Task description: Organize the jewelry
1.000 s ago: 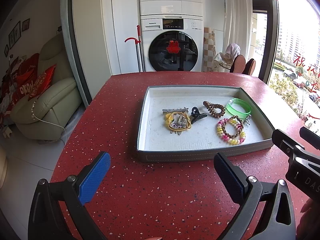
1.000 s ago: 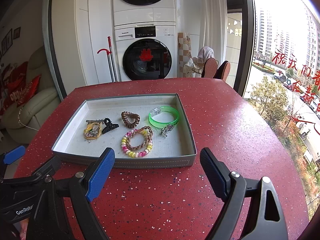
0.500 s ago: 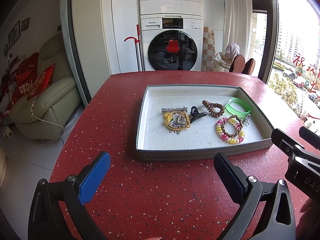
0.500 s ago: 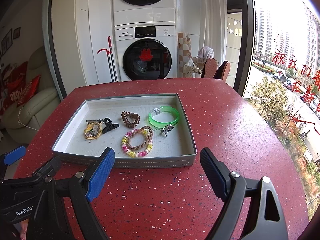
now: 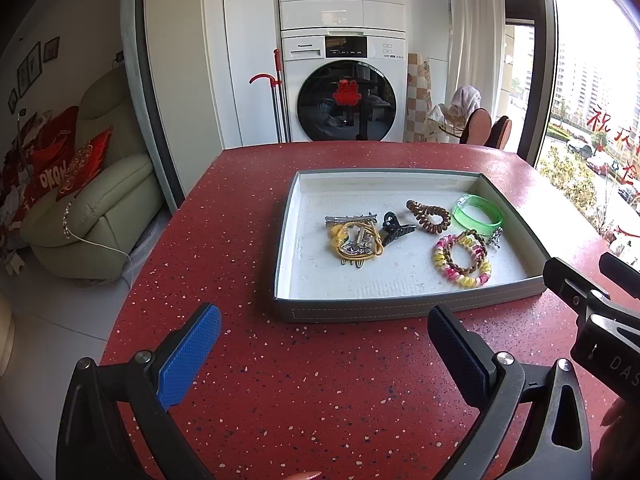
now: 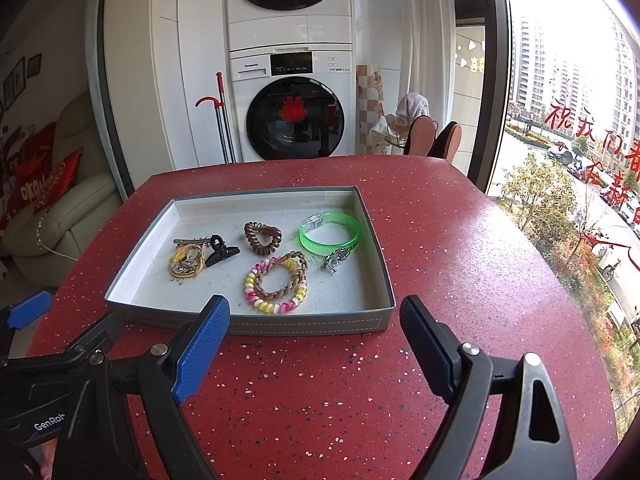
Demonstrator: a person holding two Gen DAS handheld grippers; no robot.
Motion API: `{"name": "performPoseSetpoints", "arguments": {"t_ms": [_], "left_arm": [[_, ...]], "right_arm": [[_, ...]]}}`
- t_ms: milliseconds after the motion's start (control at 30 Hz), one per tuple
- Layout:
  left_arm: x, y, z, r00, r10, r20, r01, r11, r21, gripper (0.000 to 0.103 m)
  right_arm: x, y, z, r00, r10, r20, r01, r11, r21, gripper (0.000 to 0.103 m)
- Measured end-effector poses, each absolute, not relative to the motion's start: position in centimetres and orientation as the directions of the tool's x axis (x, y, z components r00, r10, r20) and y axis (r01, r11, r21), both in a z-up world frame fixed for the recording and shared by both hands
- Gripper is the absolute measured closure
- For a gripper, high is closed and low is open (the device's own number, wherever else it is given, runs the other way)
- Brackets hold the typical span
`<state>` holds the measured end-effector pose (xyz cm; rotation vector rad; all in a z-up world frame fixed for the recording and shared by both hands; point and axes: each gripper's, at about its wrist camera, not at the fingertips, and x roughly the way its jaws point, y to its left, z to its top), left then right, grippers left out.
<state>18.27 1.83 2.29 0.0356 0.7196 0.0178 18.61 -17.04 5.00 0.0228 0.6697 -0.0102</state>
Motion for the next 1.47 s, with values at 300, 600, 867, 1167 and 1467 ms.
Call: {"name": "performPoseSetpoints", "arguments": {"t_ms": [300,600,867,1167,1467], "left_arm": [[18.26,1.88,2.36,0.754,0.031,-0.656,-0.004,0.999,0.042,0.000],[18.23,1.96,2.46,0.756,0.034,-0.654,-0.008,0.999,0.043,0.000],[18.15,2.16,2.57,0.754,0.036,-0.656,-0.011,0.999,0.043,0.000],[18.10,2.26,2.59,0.754,0.033,-0.656,-0.011,0.999,0.037,0.000],[17.90,2.07,2.80,0.766,0.026,-0.642,0.005,0.999,0.046,0.000]], "right_arm": [[18.59,-17.05,5.01,0.784,-0.002,-0.621,0.016,1.000,0.018,0.014],[18.53,-17.03,5.02,0.783,-0.001,-0.622,0.016,1.000,0.018,0.014],[18.39,-16.98,5.03,0.783,-0.002,-0.622,0.017,1.000,0.018,0.014],[18.10,-16.97,4.88,0.781,-0.003,-0.625,0.016,1.000,0.015,0.014],[18.05,-16.93,4.82,0.780,-0.002,-0.626,0.015,1.000,0.016,0.014]]}}
